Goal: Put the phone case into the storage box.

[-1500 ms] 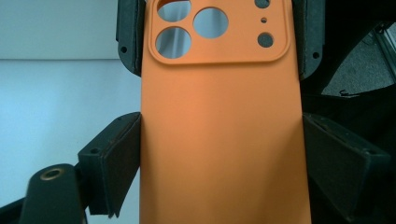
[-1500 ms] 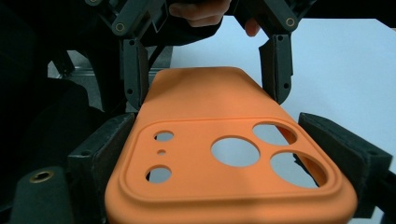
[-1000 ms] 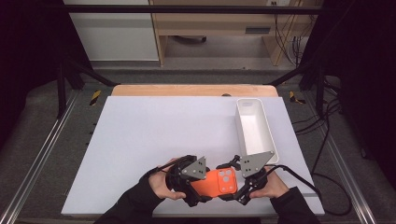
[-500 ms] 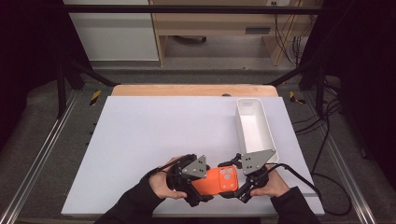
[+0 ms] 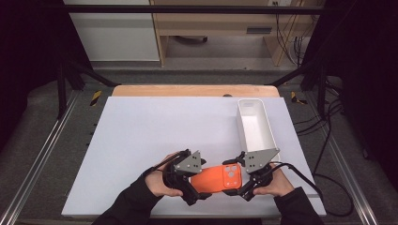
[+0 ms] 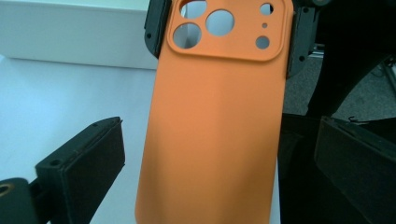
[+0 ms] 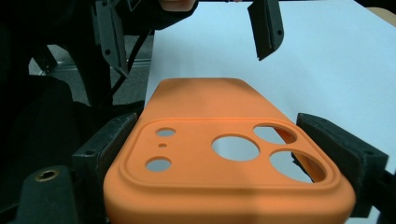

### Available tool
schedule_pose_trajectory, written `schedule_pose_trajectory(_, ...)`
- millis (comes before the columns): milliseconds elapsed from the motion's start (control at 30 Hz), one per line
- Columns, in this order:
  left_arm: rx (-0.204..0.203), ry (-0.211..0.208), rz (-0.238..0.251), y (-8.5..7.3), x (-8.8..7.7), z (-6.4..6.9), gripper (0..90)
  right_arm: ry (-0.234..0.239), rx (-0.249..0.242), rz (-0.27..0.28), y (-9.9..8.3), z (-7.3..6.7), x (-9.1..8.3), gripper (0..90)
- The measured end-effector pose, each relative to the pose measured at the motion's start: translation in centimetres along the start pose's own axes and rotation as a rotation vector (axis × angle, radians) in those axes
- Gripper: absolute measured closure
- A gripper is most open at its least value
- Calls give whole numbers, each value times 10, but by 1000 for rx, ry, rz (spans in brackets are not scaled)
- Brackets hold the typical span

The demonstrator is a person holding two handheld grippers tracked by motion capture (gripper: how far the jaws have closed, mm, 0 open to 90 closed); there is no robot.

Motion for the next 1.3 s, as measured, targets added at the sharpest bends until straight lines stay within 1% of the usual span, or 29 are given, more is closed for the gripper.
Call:
schedule_pose_trajectory(67,-20,5,-10,-3,-2,-5,12,-6,-2,-13,0,1,-2,159)
schedule_pose_trajectory(133,-28,4,-16,-4,-2,-6,12,-6,-1,-18,0,1,-2,159)
schedule_pose_trajectory(200,-34,0,-29,-7,-2,-8,12,-12,-5,-36,-1,1,-3,159)
schedule_pose_trajectory(333,-41,-8,-56,-12,1,-11,12,-16,0,-57,-1,2,-5,159)
schedule_pose_trajectory(367,-38,-8,-62,-14,1,-12,12,-16,1,-60,-1,2,-5,160)
schedule_pose_trajectory(433,-38,-5,-88,-19,4,-16,14,-16,1,-72,-2,3,-6,160)
schedule_pose_trajectory(600,-39,-7,-104,-23,5,-20,14,-4,10,-89,-2,3,-5,160)
schedule_pose_trajectory(667,-44,-10,-114,-25,5,-21,15,-2,-5,-109,-1,4,-3,160)
schedule_pose_trajectory(733,-49,-14,-124,-27,6,-22,15,5,-14,-114,1,4,-2,160)
schedule_pose_trajectory(833,-48,-17,-129,-27,8,-21,16,16,-25,-126,3,3,0,160)
schedule_pose_trajectory(1067,-37,-23,-148,-28,10,-18,16,23,-42,-147,6,5,1,160)
schedule_pose_trajectory(1100,-34,-23,-154,-28,11,-17,16,32,-48,-157,7,5,1,160)
schedule_pose_trajectory(1267,-30,-15,-168,-29,13,-18,16,48,-60,-180,11,5,2,160)
schedule_pose_trajectory(1300,-29,-12,-171,-29,13,-18,16,55,-66,-195,12,6,3,160)
Point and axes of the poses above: each handheld gripper's, and its own axes: x roughly forward along the jaws, y roughly out of its top, z roughly to its right, the point moved 7 cm from there along x, roughly forward along the jaws, and after that the axes turned 10 degrees about -x, right-handed, at the moved point
